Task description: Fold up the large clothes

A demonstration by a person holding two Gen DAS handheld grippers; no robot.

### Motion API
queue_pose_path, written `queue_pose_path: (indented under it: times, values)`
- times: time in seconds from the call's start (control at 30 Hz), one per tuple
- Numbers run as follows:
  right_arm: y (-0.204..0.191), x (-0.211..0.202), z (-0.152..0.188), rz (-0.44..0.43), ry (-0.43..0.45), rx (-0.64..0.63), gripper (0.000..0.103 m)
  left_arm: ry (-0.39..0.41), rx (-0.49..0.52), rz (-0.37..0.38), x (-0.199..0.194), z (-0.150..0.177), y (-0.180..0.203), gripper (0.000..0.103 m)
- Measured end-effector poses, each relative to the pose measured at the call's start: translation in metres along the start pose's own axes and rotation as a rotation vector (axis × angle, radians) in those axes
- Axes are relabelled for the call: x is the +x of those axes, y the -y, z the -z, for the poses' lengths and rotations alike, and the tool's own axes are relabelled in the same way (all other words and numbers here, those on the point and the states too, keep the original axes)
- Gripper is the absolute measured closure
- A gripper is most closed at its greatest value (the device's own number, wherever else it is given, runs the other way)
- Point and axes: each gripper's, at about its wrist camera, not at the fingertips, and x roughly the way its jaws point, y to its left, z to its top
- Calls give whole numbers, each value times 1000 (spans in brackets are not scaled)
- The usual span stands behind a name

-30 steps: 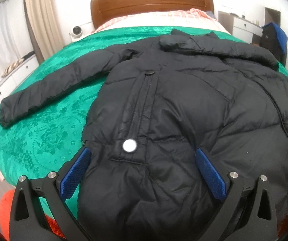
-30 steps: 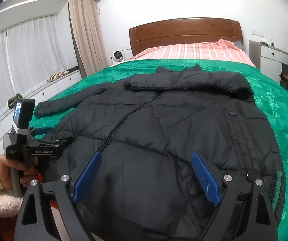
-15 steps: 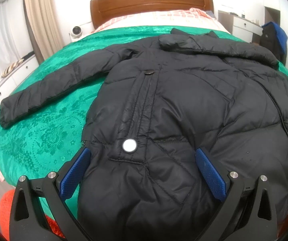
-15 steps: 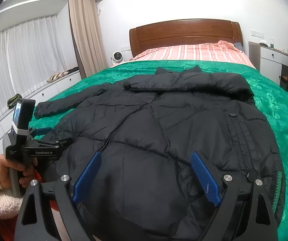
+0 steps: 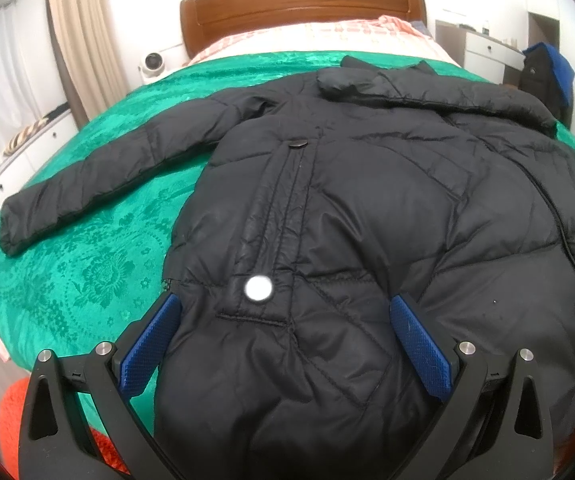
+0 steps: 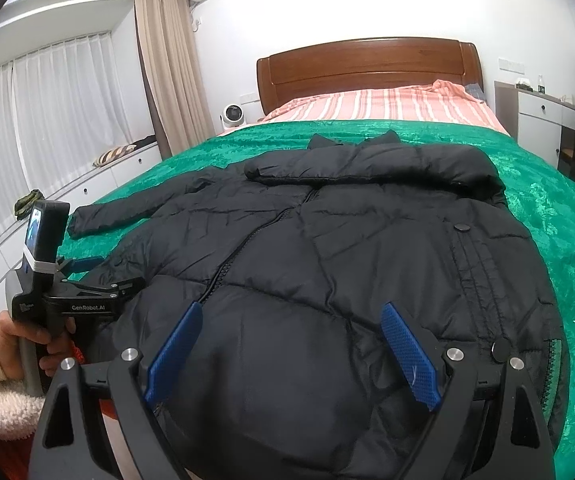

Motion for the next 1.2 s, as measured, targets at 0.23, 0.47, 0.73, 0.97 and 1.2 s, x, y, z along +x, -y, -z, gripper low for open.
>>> queue_pose_path:
  times: [0.23, 0.47, 0.73, 0.97, 1.2]
  values:
    - [-3, 3, 1, 3, -10, -8, 13, -18, -1, 31, -5, -3, -5, 0]
    - [-6, 4, 2, 7, -12, -20, 13, 14, -103, 63, -22, -12, -28, 0]
    - [-11, 2, 1, 1, -6, -33, 13, -5, -206, 50, -20, -12, -51, 0]
    - [-10, 3, 1, -1, -10, -25, 13, -16, -199, 38, -16, -10, -48, 0]
    - [-11, 2, 1, -1, -9, -22, 13, -17, -214, 31, -17, -10, -52, 0]
